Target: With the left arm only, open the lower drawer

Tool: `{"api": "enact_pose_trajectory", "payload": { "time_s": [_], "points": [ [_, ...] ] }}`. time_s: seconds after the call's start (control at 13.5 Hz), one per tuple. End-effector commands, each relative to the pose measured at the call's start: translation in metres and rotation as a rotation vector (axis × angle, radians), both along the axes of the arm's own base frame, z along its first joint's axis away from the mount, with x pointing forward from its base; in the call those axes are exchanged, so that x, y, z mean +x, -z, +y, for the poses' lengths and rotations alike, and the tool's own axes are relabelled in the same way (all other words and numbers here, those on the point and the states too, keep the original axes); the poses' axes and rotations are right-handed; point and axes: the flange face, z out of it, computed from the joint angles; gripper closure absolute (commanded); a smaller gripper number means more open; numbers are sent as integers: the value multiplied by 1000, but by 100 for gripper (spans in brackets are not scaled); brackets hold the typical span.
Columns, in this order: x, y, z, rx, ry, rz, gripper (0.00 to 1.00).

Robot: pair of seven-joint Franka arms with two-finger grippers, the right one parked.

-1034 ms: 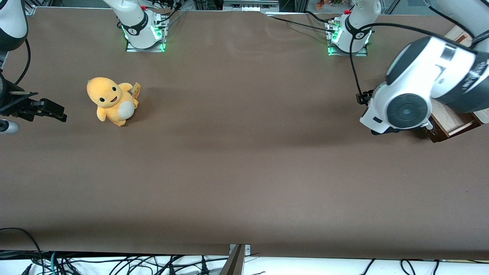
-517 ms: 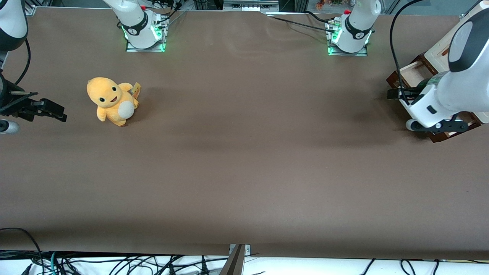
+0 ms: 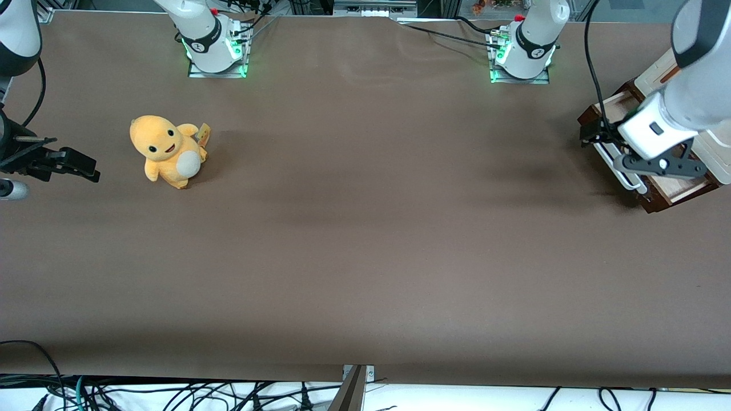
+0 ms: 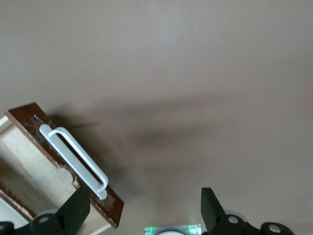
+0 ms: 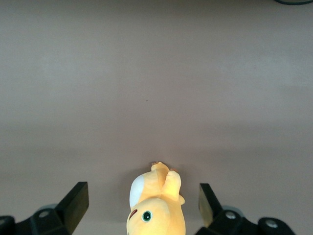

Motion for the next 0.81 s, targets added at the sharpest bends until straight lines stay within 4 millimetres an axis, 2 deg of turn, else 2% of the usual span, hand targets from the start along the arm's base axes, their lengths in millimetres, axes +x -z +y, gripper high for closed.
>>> {"api": "enact_pose_trajectory", "payload": {
  "time_s": [0.0,0.15,0.22,0.52,0.74],
  "points": [
    [-18,-10,-3,-13,32,-95,0],
    [-18,-14,-9,-20,30,-103,0],
    [-17,-16,-1,-44,8,-102,0],
    [-15,-21,1,-74,-26,-86,0],
    [-3,-29,7,-63,-89,-48,0]
  ]
}}
